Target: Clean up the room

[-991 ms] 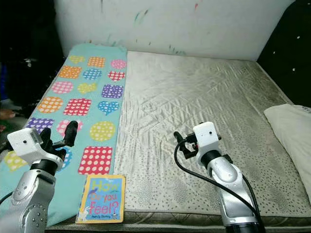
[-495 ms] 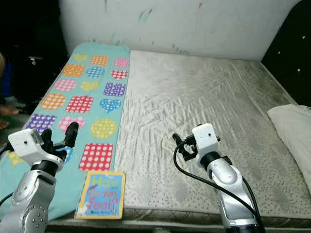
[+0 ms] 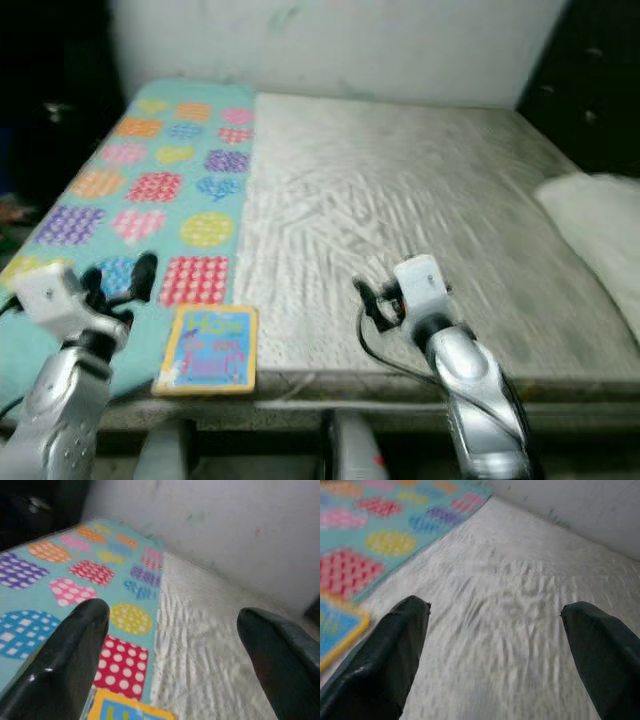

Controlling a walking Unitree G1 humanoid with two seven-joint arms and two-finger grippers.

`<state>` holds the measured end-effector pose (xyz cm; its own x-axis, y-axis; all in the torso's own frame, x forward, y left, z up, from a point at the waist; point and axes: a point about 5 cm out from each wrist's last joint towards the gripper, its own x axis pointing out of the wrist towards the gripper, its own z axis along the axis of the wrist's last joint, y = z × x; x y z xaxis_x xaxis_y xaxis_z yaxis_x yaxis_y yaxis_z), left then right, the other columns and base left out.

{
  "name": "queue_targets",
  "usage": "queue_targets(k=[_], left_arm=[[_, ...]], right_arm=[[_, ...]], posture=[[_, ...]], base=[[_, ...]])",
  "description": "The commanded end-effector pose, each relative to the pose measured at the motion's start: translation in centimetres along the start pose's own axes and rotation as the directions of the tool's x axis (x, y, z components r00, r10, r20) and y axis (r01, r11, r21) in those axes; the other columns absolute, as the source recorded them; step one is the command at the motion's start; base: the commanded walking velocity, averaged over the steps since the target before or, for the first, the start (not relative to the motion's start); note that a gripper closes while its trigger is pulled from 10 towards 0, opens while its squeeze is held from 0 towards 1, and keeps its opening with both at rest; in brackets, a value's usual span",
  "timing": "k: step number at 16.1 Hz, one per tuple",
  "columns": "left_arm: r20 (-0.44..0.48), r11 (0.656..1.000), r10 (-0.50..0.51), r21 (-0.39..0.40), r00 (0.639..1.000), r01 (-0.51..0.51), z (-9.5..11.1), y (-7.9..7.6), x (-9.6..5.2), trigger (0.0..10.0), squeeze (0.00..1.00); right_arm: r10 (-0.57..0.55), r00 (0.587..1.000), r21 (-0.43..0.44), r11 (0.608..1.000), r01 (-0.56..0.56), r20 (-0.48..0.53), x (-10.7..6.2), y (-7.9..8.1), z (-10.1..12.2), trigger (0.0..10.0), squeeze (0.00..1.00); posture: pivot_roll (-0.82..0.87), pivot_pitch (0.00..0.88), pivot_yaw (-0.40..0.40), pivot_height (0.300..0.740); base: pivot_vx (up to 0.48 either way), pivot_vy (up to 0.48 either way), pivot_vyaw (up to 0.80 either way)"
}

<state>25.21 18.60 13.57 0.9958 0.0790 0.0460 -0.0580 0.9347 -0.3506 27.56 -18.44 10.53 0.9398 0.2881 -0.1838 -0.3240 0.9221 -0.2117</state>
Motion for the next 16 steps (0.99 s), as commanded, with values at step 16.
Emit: queue_targets(k=[16], left_arm=[[-0.030,0.998,0.062,-0.014,0.998,-0.062,-0.62,1.18,-0.98,10.0,0.00]], right_arm=[[0.037,0.999,-0.017,0.999,-0.037,0.026,0.01,0.19,1.19,10.0,0.00]], posture=[[-0.10,0.103,-0.097,0.605]], base=[[0.000,0.000,0.00]])
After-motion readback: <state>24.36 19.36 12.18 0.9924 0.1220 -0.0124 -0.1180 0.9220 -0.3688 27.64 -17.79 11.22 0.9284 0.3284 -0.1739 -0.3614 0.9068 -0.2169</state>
